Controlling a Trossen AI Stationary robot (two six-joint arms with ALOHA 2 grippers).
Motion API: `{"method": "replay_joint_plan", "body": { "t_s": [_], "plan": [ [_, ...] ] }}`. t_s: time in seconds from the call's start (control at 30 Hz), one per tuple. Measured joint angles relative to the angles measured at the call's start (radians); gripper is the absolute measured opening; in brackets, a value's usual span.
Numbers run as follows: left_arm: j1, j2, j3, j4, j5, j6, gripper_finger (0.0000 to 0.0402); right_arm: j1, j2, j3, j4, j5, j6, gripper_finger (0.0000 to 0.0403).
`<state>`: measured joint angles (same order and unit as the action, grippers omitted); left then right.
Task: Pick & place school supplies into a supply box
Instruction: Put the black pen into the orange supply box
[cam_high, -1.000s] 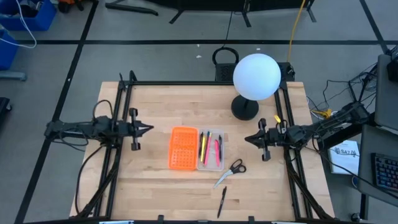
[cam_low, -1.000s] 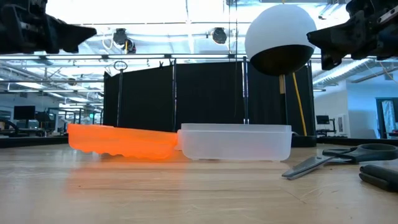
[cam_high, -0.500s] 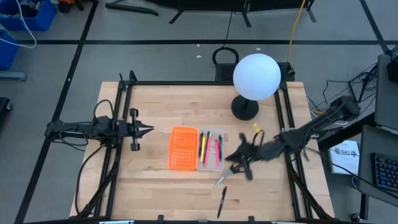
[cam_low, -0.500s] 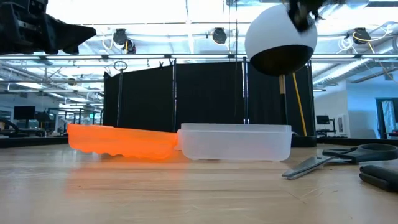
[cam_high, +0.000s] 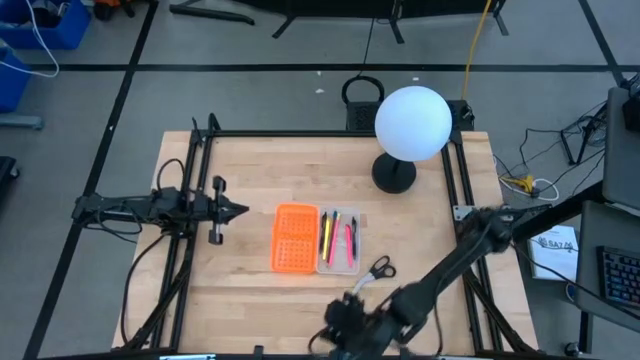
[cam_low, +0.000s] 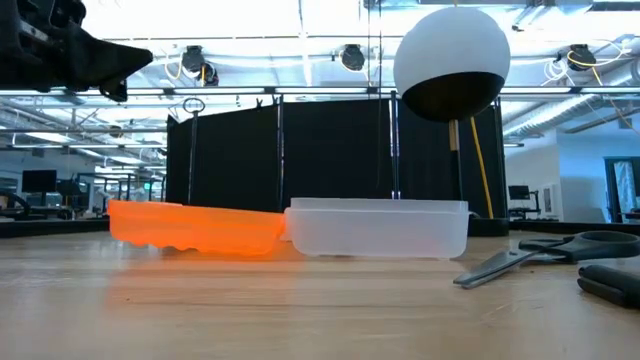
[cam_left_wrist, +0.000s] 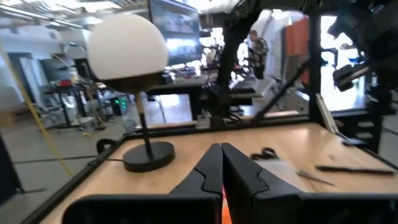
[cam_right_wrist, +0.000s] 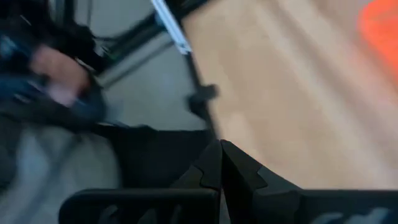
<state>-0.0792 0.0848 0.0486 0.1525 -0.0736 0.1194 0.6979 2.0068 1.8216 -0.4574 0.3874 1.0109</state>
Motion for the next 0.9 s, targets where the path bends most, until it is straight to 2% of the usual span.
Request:
{"method": "replay_joint_plan", "body": {
  "t_s": [0.13, 0.27, 0.43, 0.57, 0.7, 0.9],
  "plan": [
    [0.0, 0.0, 0.0, -0.019, 0.034, 0.013, 0.0004, 0.019, 0.133, 0.151, -0.009, -0.003, 0.204, 0.0],
    [0.0, 0.0, 0.0, -0.018, 0.047, 0.015, 0.0019, 0.018, 0.185, 0.177, -0.066, 0.004, 0.429, 0.0],
    [0.0, 0.0, 0.0, -0.016, 0.047, 0.06, 0.0039, 0.009, 0.19, 0.178, -0.386, 0.059, 0.853, 0.0],
    [0.0, 0.0, 0.0, 0.023, 0.047, 0.061, 0.0041, -0.001, 0.19, 0.178, -0.512, -0.028, 1.007, 0.0003],
    [0.0, 0.0, 0.0, 0.045, 0.047, 0.056, 0.0042, -0.013, 0.19, 0.176, -0.545, -0.157, 1.115, 0.0041],
    [0.0, 0.0, 0.0, 0.071, 0.047, 0.042, 0.0042, -0.034, 0.19, 0.122, -0.525, -0.312, 1.193, 0.0143]
  ]
}}
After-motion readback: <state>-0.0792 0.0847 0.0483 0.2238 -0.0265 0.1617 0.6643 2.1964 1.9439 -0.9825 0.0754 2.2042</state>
